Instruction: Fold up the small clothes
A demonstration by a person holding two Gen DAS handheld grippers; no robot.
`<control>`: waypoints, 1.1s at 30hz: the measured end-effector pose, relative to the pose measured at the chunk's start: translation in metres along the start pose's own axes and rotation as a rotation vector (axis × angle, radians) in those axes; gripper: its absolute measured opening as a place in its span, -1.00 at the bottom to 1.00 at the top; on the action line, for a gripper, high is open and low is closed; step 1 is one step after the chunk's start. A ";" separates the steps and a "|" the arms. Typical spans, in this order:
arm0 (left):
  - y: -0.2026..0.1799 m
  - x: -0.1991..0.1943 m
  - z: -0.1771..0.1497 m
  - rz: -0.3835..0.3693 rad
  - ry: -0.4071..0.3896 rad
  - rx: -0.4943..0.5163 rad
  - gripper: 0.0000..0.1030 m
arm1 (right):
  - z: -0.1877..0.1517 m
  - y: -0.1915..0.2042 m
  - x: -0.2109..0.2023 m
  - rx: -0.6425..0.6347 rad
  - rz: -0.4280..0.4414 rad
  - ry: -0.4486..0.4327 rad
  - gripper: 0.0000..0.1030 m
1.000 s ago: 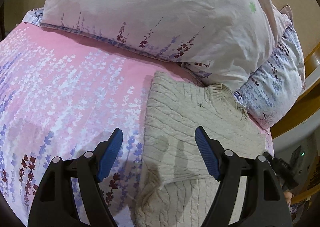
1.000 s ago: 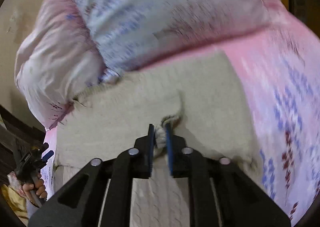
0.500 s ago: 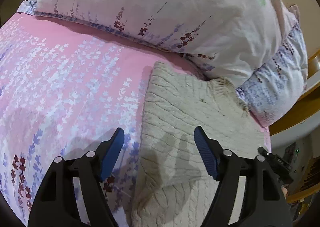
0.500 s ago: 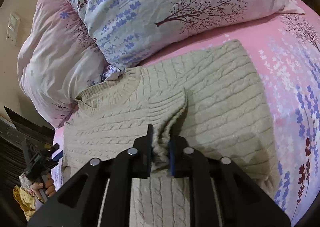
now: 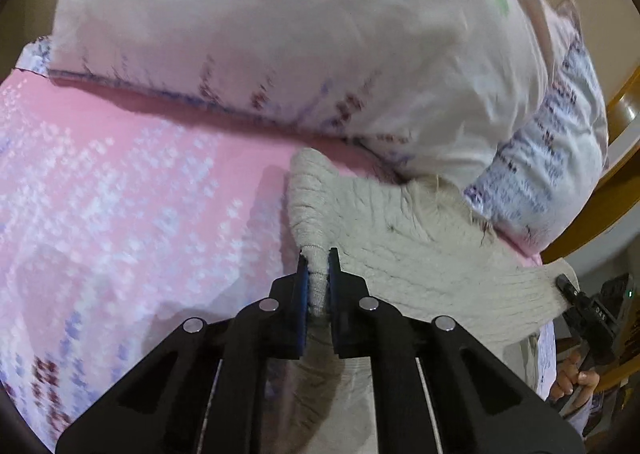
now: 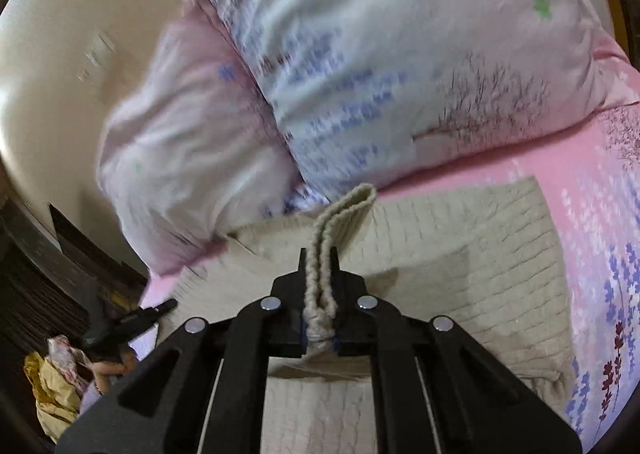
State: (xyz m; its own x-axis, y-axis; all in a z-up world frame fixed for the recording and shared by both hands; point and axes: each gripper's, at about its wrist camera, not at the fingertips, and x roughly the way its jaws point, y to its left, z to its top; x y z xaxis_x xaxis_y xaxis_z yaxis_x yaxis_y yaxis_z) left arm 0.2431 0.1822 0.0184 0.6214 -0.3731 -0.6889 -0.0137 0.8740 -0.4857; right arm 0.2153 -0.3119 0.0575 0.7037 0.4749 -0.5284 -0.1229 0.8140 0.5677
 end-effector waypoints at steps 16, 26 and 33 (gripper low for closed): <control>0.020 0.025 0.004 0.013 0.050 -0.065 -0.80 | -0.022 -0.040 0.042 0.125 -0.092 0.188 -0.42; 0.009 0.042 0.021 0.076 0.022 -0.058 -0.78 | -0.003 0.000 0.036 -0.061 -0.078 0.060 -0.88; 0.024 0.035 0.019 0.052 -0.069 -0.139 -0.87 | -0.002 -0.017 0.031 -0.019 -0.098 0.011 -0.89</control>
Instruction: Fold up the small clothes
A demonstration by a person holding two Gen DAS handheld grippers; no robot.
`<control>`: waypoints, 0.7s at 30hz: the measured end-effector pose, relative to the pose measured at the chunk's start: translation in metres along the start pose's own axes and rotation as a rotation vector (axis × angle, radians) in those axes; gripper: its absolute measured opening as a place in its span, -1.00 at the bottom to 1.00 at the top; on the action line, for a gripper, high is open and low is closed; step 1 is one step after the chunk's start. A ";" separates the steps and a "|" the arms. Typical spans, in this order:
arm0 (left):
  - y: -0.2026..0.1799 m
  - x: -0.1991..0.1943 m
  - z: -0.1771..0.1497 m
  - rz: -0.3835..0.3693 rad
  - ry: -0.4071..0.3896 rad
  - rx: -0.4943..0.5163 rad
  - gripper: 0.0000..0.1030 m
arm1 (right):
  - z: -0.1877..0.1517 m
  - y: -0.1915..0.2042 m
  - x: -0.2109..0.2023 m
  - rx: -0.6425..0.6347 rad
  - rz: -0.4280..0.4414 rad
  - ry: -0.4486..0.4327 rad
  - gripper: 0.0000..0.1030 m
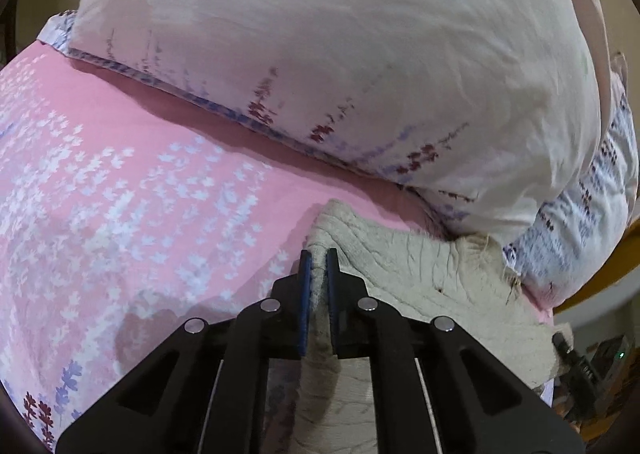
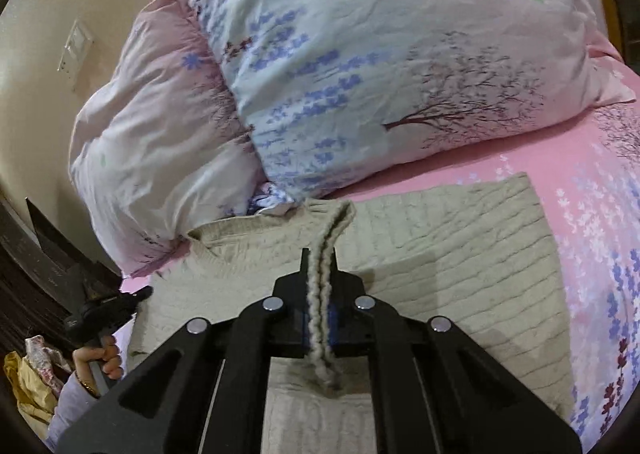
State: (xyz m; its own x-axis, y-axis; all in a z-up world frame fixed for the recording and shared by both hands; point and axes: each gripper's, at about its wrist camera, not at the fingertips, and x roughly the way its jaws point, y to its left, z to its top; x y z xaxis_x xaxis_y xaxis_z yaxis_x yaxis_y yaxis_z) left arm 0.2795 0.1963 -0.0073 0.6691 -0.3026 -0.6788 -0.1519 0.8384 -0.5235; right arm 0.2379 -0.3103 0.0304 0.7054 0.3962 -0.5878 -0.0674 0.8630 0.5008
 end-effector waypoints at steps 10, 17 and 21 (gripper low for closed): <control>0.000 -0.003 -0.003 0.002 0.054 0.005 -0.65 | -0.018 -0.025 0.010 0.067 -0.041 0.152 -0.33; 0.007 -0.024 -0.013 0.023 0.051 0.043 -0.48 | -0.040 -0.039 -0.007 0.015 -0.161 0.126 -0.44; 0.004 -0.064 -0.036 0.019 0.041 0.129 -0.05 | -0.049 -0.041 -0.052 0.006 -0.128 0.064 0.29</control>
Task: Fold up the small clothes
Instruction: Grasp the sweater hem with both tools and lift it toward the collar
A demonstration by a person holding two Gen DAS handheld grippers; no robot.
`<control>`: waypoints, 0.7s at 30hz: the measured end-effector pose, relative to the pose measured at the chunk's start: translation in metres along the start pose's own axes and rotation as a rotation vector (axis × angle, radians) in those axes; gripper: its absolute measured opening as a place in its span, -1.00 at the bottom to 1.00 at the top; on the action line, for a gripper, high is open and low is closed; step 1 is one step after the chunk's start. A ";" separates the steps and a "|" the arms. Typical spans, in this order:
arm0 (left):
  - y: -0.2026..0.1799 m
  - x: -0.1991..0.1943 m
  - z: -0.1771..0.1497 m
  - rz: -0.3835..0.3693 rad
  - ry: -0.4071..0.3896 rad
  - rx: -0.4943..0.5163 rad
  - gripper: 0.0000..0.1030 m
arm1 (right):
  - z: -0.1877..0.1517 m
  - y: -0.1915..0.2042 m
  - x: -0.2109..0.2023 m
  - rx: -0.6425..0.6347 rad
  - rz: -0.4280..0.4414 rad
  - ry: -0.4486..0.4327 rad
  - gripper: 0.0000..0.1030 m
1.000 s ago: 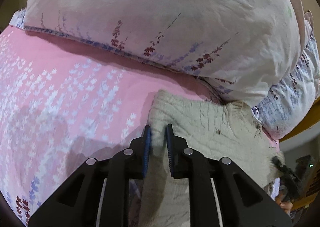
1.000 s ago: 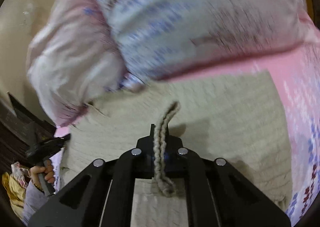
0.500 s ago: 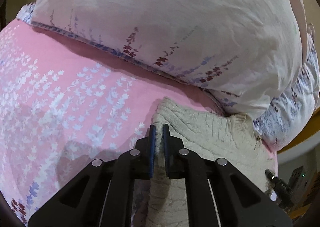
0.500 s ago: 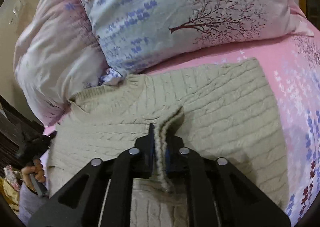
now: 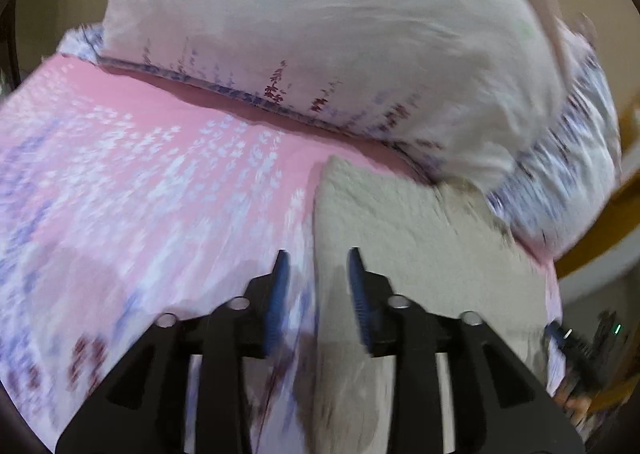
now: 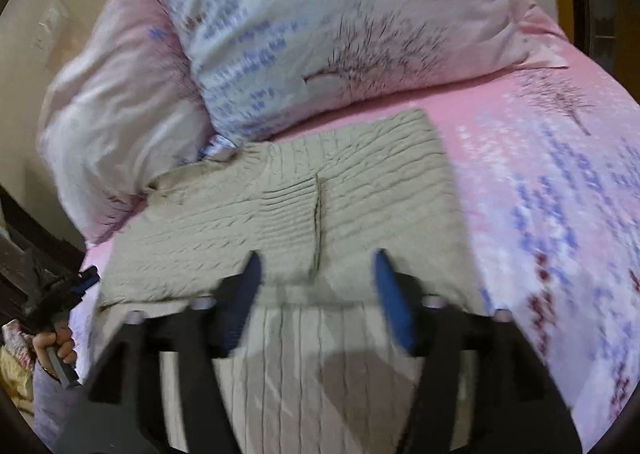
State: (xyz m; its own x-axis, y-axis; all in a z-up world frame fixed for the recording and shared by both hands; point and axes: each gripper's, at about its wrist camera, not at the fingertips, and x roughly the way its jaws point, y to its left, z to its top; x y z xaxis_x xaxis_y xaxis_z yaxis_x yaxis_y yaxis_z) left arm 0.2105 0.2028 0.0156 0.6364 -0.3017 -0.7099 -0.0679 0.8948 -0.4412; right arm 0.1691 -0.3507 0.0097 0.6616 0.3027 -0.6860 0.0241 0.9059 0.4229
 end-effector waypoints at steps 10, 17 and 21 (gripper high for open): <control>-0.008 -0.098 -0.128 -0.048 0.044 0.118 0.26 | -0.086 -0.054 -0.104 0.064 0.214 0.092 0.38; 0.000 -0.133 -0.199 -0.220 0.160 0.035 0.25 | -0.166 -0.094 -0.155 0.116 0.264 0.221 0.36; 0.006 -0.142 -0.225 -0.254 0.208 0.021 0.25 | -0.188 -0.103 -0.155 0.157 0.260 0.277 0.35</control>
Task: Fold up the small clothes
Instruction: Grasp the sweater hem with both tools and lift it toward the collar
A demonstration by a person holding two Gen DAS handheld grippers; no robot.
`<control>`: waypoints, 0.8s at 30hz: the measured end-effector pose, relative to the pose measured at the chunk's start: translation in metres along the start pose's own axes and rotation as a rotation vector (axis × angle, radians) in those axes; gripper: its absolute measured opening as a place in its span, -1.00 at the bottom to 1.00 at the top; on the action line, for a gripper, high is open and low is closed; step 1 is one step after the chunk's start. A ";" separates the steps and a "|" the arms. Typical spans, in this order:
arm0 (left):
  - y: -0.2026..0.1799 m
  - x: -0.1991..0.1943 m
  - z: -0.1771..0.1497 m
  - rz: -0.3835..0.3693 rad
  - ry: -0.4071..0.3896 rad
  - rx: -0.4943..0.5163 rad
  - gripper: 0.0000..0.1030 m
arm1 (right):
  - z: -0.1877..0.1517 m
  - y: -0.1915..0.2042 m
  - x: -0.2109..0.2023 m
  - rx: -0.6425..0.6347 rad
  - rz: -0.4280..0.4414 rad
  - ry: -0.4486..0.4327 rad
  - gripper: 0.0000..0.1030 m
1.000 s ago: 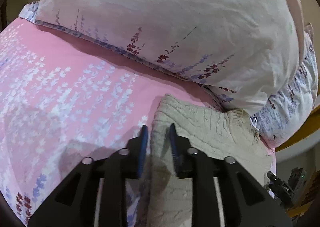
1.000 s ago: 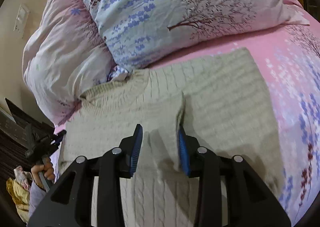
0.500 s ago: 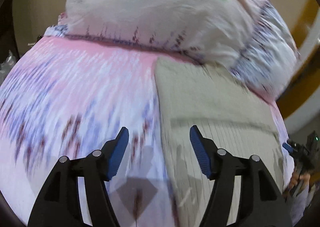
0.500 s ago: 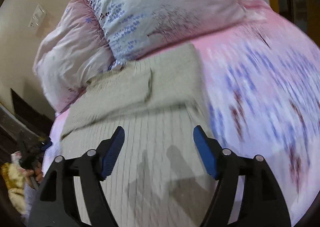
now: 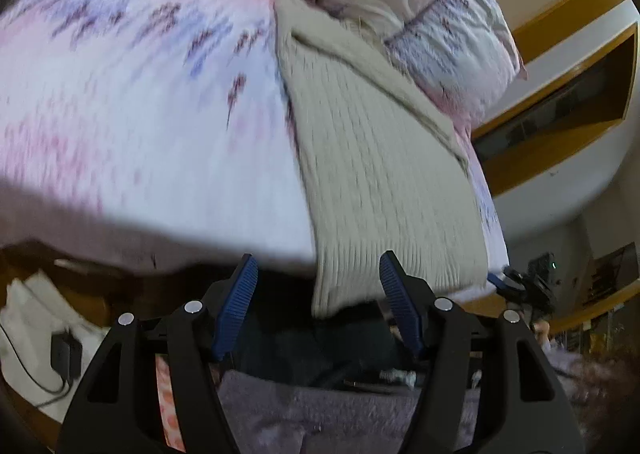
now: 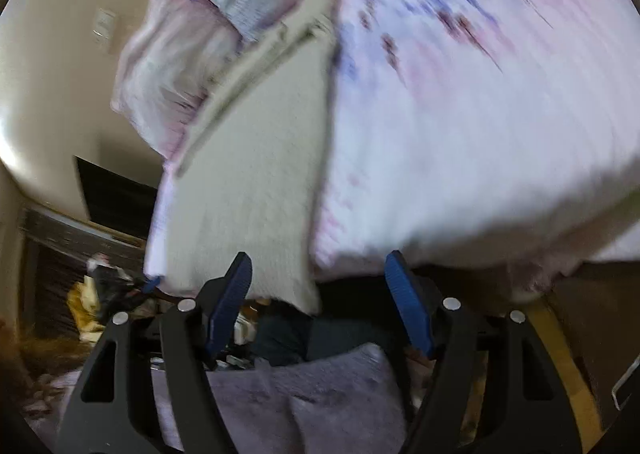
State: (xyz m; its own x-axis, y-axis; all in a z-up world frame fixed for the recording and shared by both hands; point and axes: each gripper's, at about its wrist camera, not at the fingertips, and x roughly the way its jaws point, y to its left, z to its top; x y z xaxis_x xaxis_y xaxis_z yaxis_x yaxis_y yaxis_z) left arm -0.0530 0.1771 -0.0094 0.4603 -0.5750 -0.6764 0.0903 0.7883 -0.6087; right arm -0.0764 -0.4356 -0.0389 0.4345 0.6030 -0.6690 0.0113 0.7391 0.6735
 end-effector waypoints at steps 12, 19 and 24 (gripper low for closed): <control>-0.004 0.046 -0.020 -0.104 0.103 -0.073 -0.12 | -0.012 0.002 0.050 0.017 0.238 0.107 -0.67; -0.001 0.040 -0.014 -0.138 0.086 -0.129 -0.47 | -0.011 0.021 0.046 -0.028 0.248 0.097 -0.82; -0.008 0.043 -0.013 -0.157 0.108 -0.127 -0.68 | -0.011 0.031 0.038 -0.090 0.234 0.085 -0.84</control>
State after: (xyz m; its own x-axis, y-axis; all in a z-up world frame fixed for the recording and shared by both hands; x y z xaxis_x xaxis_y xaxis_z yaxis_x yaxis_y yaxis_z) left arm -0.0456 0.1434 -0.0392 0.3511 -0.7137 -0.6061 0.0385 0.6577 -0.7523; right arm -0.0694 -0.3864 -0.0473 0.3386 0.7806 -0.5253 -0.1623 0.5984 0.7846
